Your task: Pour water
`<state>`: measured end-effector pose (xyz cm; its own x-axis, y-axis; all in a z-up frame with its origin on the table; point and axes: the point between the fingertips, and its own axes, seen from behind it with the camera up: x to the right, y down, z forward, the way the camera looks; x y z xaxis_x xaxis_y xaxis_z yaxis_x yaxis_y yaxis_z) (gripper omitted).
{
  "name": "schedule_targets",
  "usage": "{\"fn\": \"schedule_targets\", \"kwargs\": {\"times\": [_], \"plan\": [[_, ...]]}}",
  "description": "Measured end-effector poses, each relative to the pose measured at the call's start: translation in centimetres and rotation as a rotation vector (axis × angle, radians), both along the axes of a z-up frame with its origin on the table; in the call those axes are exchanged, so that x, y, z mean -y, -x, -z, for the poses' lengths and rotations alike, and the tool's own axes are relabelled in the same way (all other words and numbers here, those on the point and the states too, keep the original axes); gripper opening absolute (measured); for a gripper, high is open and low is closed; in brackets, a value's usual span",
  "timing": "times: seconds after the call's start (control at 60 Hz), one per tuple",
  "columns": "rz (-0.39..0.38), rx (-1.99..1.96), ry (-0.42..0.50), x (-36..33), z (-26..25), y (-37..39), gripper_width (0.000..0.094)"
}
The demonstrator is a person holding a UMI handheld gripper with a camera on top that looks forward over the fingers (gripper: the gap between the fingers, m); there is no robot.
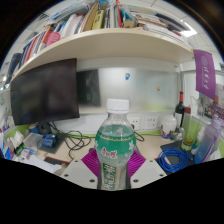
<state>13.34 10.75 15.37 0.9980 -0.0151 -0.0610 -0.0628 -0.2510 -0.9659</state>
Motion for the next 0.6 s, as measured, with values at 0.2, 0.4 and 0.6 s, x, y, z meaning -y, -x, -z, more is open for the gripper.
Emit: {"fn": "schedule_targets", "kwargs": {"times": [0.2,0.4,0.6], "plan": [[-0.02,0.061,0.017,-0.5,5.3,-0.7,0.0324],[0.012,0.059,-0.059,-0.2,5.6,-1.5,0.0347],[0.043,0.111,-0.07,0.1,5.5,-1.5,0.0491]]}}
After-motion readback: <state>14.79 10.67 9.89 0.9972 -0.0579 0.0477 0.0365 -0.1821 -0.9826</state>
